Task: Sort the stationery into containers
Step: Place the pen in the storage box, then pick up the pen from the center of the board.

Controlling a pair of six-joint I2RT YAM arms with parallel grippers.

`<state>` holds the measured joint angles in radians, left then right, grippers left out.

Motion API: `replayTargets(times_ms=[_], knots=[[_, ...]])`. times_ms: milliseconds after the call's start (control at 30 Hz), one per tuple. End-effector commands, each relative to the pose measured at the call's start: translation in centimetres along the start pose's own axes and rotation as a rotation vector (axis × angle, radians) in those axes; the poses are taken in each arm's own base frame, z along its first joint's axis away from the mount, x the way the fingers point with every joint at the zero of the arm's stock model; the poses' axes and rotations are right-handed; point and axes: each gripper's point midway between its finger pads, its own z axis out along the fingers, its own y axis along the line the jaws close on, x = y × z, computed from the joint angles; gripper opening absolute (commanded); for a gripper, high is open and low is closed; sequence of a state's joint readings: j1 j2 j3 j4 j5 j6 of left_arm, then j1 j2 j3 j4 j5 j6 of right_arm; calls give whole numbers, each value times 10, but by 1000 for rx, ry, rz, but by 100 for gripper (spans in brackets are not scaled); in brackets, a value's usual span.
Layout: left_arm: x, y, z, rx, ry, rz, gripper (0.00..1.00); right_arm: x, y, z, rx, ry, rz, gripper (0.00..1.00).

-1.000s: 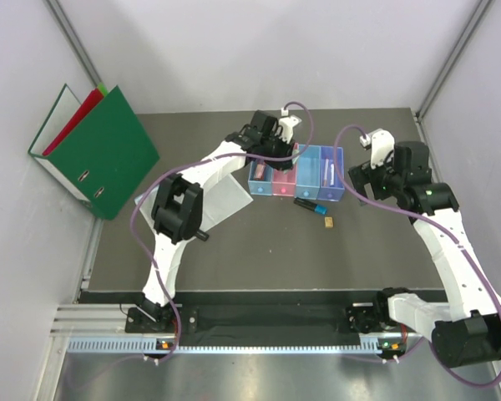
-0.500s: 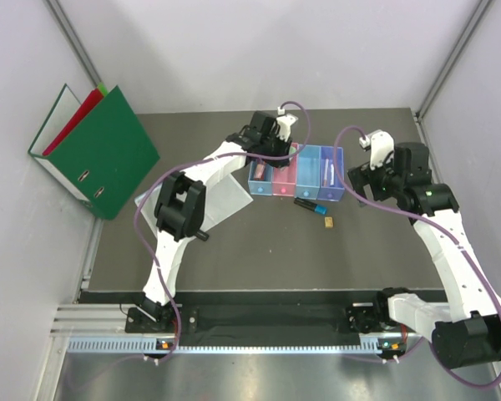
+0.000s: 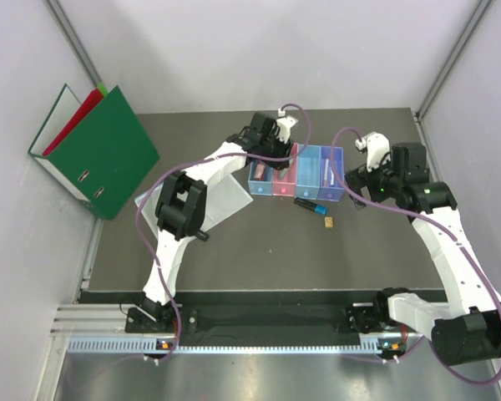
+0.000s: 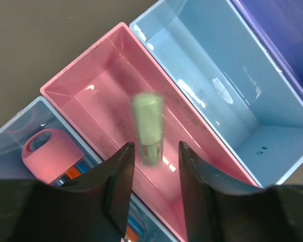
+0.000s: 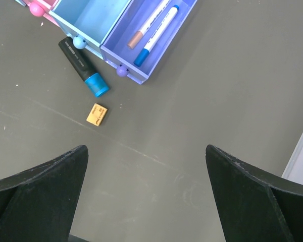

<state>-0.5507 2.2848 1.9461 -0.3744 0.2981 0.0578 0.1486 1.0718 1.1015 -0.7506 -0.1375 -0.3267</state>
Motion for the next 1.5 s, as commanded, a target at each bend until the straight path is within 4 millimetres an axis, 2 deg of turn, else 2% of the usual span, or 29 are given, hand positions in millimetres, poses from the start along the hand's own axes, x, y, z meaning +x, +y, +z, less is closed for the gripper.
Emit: replayTargets(times_ms=[0, 67, 133, 233, 267, 333, 367, 433, 467, 500, 533, 600, 633, 667, 700, 733, 767, 833, 867, 933, 967, 1133, 1467], knots=[[-17, -2, -4, 17, -47, 10, 48, -24, 2, -12, -7, -73, -36, 99], [-22, -3, -6, 20, -61, 10, 53, -24, 2, -12, -5, -74, -37, 99], [-29, -4, -11, 18, -73, 12, 54, -25, 1, -14, -3, -76, -37, 99], [-48, -9, -28, 37, -100, 55, 54, -24, 2, -14, -5, -74, -40, 99], [-62, -13, -45, 46, -129, 89, 54, -23, 2, -15, -6, -76, -45, 99], [-66, -20, -64, 77, -137, 203, 55, -20, 3, -14, -9, -70, -49, 99], [-68, -25, -85, 86, -148, 261, 56, -19, 4, -13, -11, -66, -55, 99], [-54, -28, -105, 99, -106, 436, 57, -20, 4, -13, -10, -72, -57, 99], [-44, -30, -122, 91, -83, 480, 58, -22, 5, -13, -12, -79, -60, 99], [-22, -30, -131, 101, -12, 513, 59, -23, 5, -13, -13, -84, -62, 99], [-12, -25, -139, 89, 21, 608, 59, -25, 5, -14, -11, -91, -61, 100], [27, -18, -161, 70, 136, 672, 59, -29, 4, -15, -7, -107, -64, 99], [40, -16, -180, 73, 183, 760, 59, -30, 3, -16, -4, -111, -63, 99], [75, -13, -185, 93, 270, 790, 59, -31, 4, -16, -6, -113, -68, 99], [88, -9, -192, 106, 301, 882, 60, -31, 4, -17, -3, -116, -68, 100], [94, -11, -209, 104, 308, 936, 61, -31, 4, -17, -3, -117, -68, 100], [126, -11, -212, 140, 371, 965, 63, -31, 5, -18, -7, -117, -70, 99], [144, -12, -227, 185, 401, 1110, 64, -34, 6, -20, -9, -124, -71, 100], [171, -15, -232, 240, 457, 1130, 65, -35, 6, -20, -8, -125, -72, 99], [184, -14, -238, 281, 480, 1226, 66, -39, 5, -23, -6, -133, -67, 99], [204, -16, -242, 335, 531, 1233, 66, -40, 4, -25, -2, -139, -67, 99], [239, -11, -246, 489, 669, 1301, 66, -41, 3, -31, 12, -142, -67, 99], [264, 20, -239, 590, 744, 1388, 66, -36, -1, -27, 25, -114, -74, 99]])
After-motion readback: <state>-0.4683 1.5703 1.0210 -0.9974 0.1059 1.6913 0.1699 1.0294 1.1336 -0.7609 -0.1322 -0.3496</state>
